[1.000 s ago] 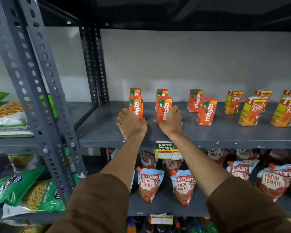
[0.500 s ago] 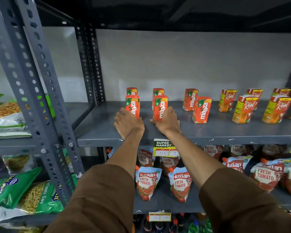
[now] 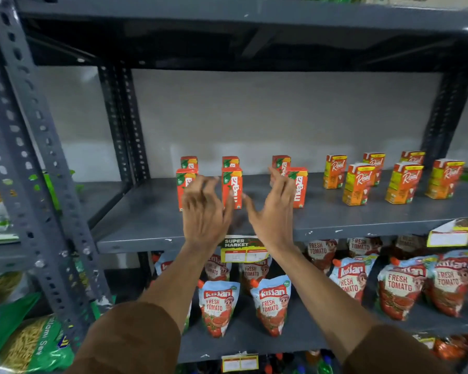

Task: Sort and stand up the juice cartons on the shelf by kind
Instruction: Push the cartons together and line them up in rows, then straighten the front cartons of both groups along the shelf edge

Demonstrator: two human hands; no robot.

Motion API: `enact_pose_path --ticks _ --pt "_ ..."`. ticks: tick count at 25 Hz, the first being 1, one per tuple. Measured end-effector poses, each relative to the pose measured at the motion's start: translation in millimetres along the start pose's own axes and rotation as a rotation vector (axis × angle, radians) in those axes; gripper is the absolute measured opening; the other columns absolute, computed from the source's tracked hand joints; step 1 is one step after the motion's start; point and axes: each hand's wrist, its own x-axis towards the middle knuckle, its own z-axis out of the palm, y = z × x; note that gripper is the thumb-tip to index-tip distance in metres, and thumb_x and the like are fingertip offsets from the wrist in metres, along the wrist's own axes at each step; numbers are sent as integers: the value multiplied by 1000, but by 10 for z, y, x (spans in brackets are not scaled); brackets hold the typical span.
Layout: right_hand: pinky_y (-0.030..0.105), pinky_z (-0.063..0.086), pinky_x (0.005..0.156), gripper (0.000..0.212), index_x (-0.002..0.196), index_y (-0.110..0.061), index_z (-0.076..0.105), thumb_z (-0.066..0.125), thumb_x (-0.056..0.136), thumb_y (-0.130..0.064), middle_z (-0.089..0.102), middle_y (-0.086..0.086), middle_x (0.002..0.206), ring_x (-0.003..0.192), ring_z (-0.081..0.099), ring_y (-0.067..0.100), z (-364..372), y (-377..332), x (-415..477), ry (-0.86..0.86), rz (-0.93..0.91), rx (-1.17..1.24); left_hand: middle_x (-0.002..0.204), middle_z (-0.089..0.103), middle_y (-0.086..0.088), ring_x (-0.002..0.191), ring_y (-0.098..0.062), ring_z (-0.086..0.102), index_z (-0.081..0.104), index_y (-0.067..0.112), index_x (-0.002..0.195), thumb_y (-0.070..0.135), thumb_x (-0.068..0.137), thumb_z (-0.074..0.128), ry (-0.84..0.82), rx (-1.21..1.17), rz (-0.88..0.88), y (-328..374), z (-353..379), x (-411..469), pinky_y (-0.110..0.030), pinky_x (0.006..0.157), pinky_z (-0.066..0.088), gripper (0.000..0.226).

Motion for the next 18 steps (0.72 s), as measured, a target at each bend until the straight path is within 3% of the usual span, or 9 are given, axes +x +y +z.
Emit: enact_pose_path --ticks 1,3,6,9,12,15,18 --pt "40 51 94 74 143 -16 32 69 87 -47 40 7 128 117 47 20 -114 87 30 42 -21 -15 123 30 -9 113 -25 38 31 11 121 42 93 51 -14 -42 128 114 43 -40 -37 95 35 47" --pt "41 51 93 68 139 -13 36 69 87 -43 41 10 127 116 46 21 -349 284 128 111 -5 -39 123 32 -8 113 -24 39 33 12 121 42 92 53 -64 -130 170 436 128 -69 -35 95 34 46" --pt "38 46 97 66 136 -15 36 70 86 -41 43 11 128 117 46 22 -721 632 299 170 59 -33 126 41 -10 118 -22 41 39 11 122 47 91 52 -183 -274 -35 1008 295 54 -35 102 35 49" --pt "43 45 100 65 135 -14 36 72 83 -32 43 13 128 118 47 27 -1049 1052 540 211 61 -104 121 44 -7 113 -21 44 40 11 121 48 83 64 -195 -406 -322 1455 518 240 -38 95 41 59" --pt "47 30 114 80 138 -16 32 79 76 -33 39 18 138 132 38 33 -1273 1505 756 184 151 -179 121 43 -9 114 -24 43 38 8 124 45 70 78 -202 -393 -550 1708 737 228 -42 95 41 77" --pt "47 9 119 115 149 -12 15 87 66 -44 20 24 155 147 16 41 -1353 1908 844 8 377 -158 131 37 -14 124 -30 39 28 5 134 46 62 85 -426 -248 -644 1766 918 122 -46 103 37 100" --pt "49 28 116 126 149 -6 16 92 56 -45 32 20 150 141 30 39 -1333 2101 921 -110 542 -54 129 39 -16 122 -32 41 28 1 133 43 64 85 -584 -193 -665 1698 1033 157 -44 102 37 99"
